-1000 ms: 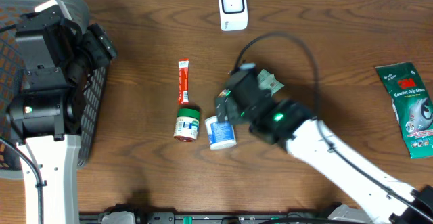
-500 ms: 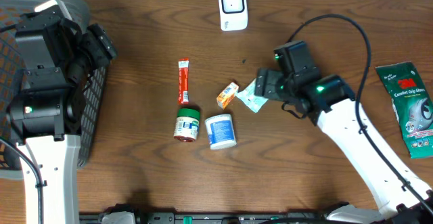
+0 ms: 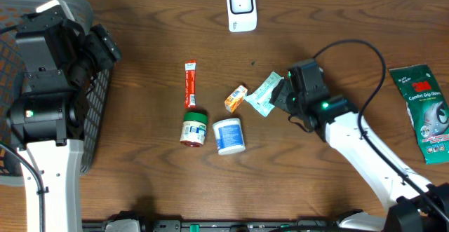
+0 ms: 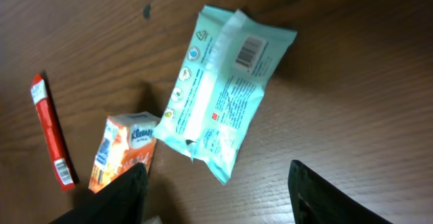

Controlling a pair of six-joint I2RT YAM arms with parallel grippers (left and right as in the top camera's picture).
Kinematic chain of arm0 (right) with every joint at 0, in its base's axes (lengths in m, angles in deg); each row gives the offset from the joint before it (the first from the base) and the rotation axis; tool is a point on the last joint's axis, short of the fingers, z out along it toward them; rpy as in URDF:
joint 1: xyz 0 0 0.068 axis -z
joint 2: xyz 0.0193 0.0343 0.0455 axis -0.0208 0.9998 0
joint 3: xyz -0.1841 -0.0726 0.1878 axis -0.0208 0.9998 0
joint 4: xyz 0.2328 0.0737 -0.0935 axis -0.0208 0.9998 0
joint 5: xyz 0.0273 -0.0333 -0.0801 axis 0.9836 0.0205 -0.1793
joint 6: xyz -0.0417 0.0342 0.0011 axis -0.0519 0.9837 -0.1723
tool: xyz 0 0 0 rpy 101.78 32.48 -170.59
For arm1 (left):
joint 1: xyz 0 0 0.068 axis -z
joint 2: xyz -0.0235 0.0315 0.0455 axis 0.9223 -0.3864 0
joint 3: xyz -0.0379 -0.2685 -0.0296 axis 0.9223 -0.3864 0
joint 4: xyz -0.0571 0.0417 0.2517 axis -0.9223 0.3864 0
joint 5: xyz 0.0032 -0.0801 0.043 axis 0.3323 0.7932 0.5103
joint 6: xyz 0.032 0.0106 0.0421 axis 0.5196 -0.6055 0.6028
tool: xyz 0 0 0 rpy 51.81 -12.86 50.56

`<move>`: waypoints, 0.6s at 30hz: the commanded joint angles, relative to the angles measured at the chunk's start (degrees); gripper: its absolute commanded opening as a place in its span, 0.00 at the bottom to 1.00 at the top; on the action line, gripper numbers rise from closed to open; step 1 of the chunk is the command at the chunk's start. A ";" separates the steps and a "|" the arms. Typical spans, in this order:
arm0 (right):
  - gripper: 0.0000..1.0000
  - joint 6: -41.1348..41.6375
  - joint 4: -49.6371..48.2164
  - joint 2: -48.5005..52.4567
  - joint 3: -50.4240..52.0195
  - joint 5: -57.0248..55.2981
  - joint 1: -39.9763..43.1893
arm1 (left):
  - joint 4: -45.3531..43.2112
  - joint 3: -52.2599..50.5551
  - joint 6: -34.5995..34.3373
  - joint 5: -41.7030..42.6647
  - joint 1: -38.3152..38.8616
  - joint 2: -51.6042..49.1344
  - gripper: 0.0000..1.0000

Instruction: Scan the item barcode

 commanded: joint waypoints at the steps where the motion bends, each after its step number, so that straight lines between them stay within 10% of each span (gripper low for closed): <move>1: 0.64 3.43 -4.55 0.39 4.87 3.30 -0.04 | -1.25 0.46 -0.31 0.59 -0.13 -0.09 0.82; 6: 0.64 4.17 -9.40 0.39 9.90 3.74 -0.11 | -0.02 0.44 1.11 12.76 0.00 -0.44 0.81; 18: 0.33 -4.72 3.41 0.85 -5.46 8.07 2.49 | 4.98 0.46 10.21 19.23 16.81 -12.94 0.29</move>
